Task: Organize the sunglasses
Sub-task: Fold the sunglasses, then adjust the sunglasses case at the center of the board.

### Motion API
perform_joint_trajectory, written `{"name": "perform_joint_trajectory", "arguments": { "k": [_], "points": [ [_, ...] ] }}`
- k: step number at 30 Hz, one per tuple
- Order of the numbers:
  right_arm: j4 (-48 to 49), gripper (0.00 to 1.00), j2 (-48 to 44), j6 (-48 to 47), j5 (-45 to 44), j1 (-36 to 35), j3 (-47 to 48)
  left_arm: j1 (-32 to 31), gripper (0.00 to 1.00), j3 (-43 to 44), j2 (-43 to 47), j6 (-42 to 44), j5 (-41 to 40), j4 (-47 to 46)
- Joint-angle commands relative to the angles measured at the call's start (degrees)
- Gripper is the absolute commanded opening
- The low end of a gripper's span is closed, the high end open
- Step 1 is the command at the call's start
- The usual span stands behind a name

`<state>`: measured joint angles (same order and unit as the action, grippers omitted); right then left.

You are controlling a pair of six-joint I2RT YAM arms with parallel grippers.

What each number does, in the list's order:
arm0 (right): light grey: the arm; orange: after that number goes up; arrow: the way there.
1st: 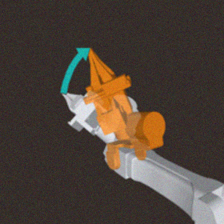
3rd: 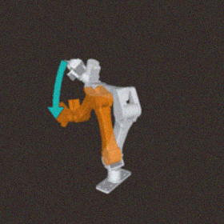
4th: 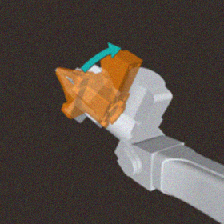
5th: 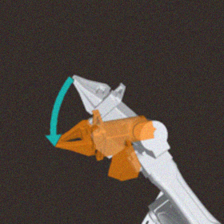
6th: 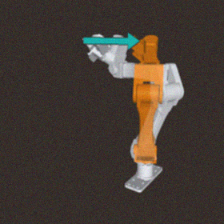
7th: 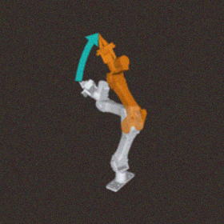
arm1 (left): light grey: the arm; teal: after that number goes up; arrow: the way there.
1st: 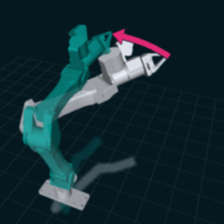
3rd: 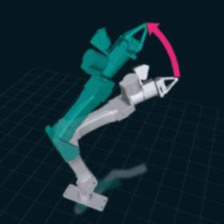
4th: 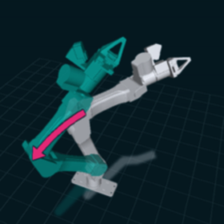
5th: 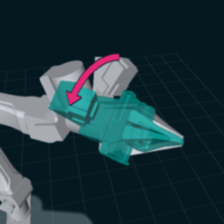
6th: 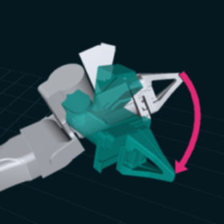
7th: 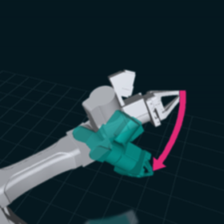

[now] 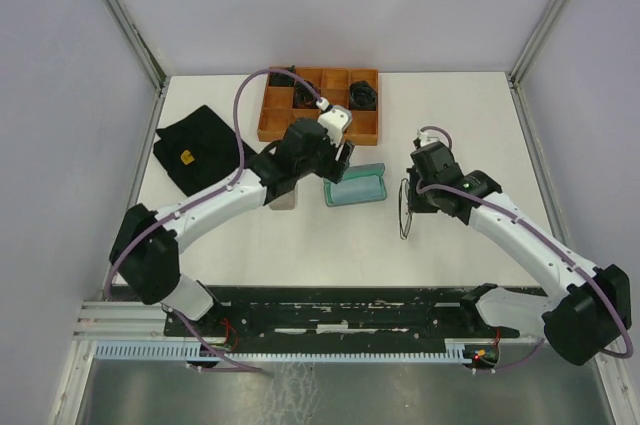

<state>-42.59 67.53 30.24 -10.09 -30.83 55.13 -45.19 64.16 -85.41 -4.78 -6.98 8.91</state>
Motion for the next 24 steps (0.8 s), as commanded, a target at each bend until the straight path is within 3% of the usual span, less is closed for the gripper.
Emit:
{"name": "perform_joint_trajectory", "arguments": {
  "k": [1,5,10,17,24],
  "points": [
    [0.2,0.02,-2.6,0.7,2.1,1.2,-2.1,2.5,0.78,10.1,-7.4,13.0,13.5,1.8],
    [0.4,0.02,-4.2,0.9,3.1,1.9,-3.4,3.1,0.93,19.7,-17.4,18.0,17.0,9.6],
    [-0.2,0.02,-6.3,0.6,3.3,2.7,-4.1,4.0,0.93,26.2,-24.1,21.1,20.5,13.8],
    [-1.1,0.02,-8.2,0.0,4.0,3.4,-4.3,4.0,0.83,31.2,-29.4,23.8,20.2,19.9],
    [-1.1,0.01,-8.6,0.0,4.7,3.6,-4.3,4.1,0.58,31.8,-31.2,24.3,18.5,21.9]
  ]
}}
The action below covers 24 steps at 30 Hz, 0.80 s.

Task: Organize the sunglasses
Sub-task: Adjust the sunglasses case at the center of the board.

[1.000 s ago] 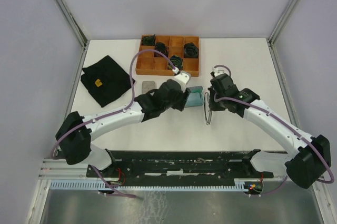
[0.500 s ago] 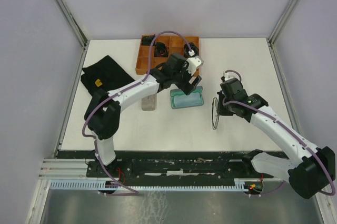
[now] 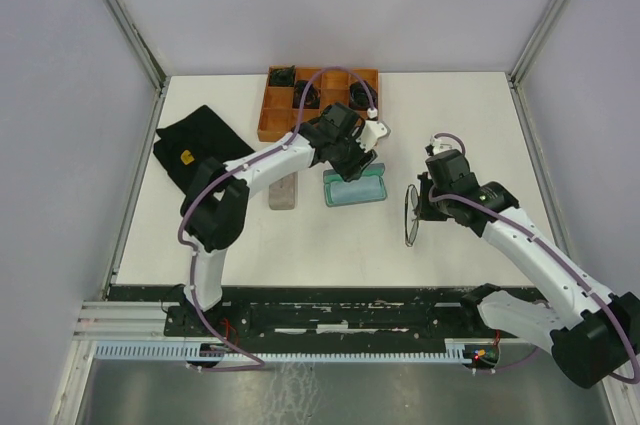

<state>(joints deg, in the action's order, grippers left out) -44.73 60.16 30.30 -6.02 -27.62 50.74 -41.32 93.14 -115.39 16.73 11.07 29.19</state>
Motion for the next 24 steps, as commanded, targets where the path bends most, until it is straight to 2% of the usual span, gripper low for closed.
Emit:
{"name": "perform_joint_trajectory", "arguments": {
  "k": [1,5,7,15,24],
  "points": [
    [1.2,0.01,-1.2,0.0,0.8,0.3,0.1,0.2,0.54,3.0,-1.3,2.7,0.8,1.8],
    [1.9,0.01,-1.7,0.6,1.6,0.3,-0.3,0.2,0.35,2.9,-1.3,2.5,2.5,2.3],
    [1.8,0.01,-1.8,0.7,1.7,0.3,-0.5,0.2,0.31,2.8,-1.3,2.4,2.9,2.7],
    [2.7,0.00,-3.9,2.5,1.5,0.3,-1.9,0.2,0.27,1.3,1.0,-3.7,0.3,2.5],
    [5.2,0.00,-4.8,4.7,1.7,0.3,-3.3,-1.1,0.26,-7.8,8.4,-18.4,-12.4,-0.2]
  ]
}}
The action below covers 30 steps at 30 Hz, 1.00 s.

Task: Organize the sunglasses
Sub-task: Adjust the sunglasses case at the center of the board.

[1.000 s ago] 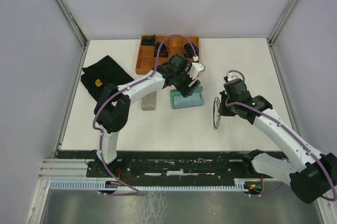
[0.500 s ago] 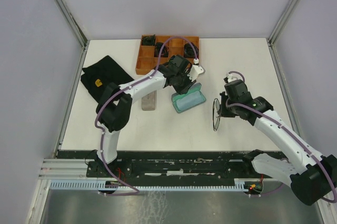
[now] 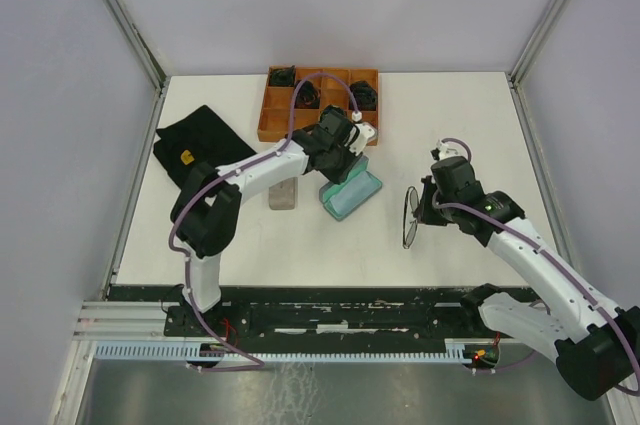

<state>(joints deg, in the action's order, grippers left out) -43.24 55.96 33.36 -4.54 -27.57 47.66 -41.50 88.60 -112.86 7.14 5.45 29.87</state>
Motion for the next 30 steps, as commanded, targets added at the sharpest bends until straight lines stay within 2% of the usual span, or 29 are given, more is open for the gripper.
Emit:
{"name": "perform_joint_trajectory", "arguments": {
  "k": [1,8,13,15,23,30],
  "points": [
    [4.0,0.00,-0.4,1.9,0.3,0.3,-0.3,-1.1,0.25,-4.1,6.7,-10.9,-8.5,-0.8],
    [7.7,0.00,-0.5,4.8,2.4,0.3,-1.9,-3.1,0.25,-11.8,12.1,-25.3,-14.2,-3.1],
    [10.7,0.00,-0.4,7.3,3.9,0.2,-2.9,-5.4,0.31,-20.2,16.0,-33.6,-16.9,-10.0],
    [11.8,0.00,-0.4,7.9,4.5,0.2,-3.2,-5.8,0.37,-22.1,17.4,-36.1,-17.7,-11.7],
    [21.7,0.00,3.8,11.4,11.9,0.3,-5.0,-5.9,0.57,-23.3,20.0,-36.8,-15.8,-13.8],
    [34.3,0.00,10.2,17.6,13.5,0.2,-6.6,-5.9,0.61,-24.1,21.1,-36.2,-14.2,-14.2]
  ]
}}
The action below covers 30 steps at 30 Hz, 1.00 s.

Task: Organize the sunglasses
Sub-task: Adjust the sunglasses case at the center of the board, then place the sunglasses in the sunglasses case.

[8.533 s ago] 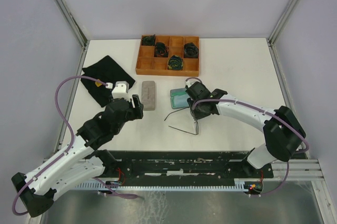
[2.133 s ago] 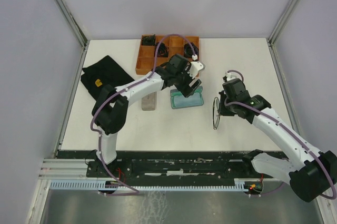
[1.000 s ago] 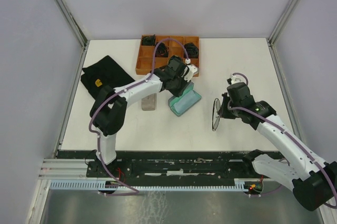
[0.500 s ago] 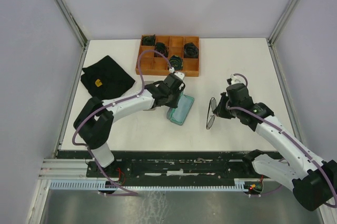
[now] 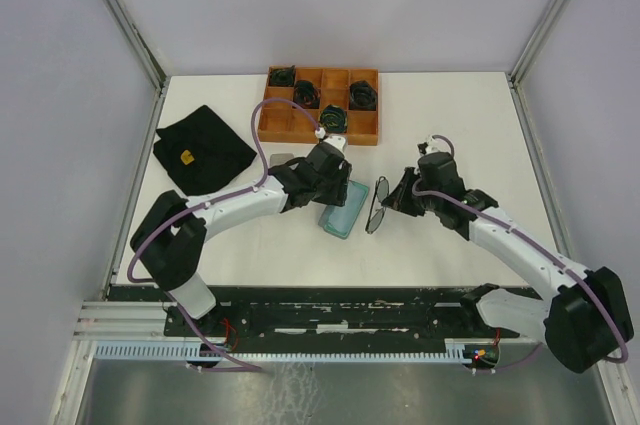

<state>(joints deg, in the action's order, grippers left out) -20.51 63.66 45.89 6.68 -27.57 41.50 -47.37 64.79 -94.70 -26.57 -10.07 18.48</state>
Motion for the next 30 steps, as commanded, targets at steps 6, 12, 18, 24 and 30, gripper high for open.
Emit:
{"name": "perform_joint_trajectory", "arguments": {
  "k": [6,12,18,24,30],
  "points": [
    [21.6,0.00,8.2,12.4,2.6,-0.2,-3.3,0.0,0.56,-1.4,2.5,-1.9,3.1,-3.0],
    [27.0,0.00,13.5,15.4,2.5,-1.4,-4.0,-0.1,0.51,-2.4,2.7,-2.5,5.1,-3.4],
    [30.8,0.00,17.9,15.9,2.6,-3.6,-3.4,-1.0,0.52,-3.7,3.9,-4.2,5.3,-4.4],
    [32.0,0.00,20.8,15.2,1.3,-4.8,-3.2,-2.0,0.53,-4.3,4.1,-5.1,5.4,-4.7],
    [31.3,0.00,21.2,14.0,1.5,-5.3,-3.4,-2.2,0.53,-4.5,4.0,-4.9,5.0,-4.7]
  ]
}}
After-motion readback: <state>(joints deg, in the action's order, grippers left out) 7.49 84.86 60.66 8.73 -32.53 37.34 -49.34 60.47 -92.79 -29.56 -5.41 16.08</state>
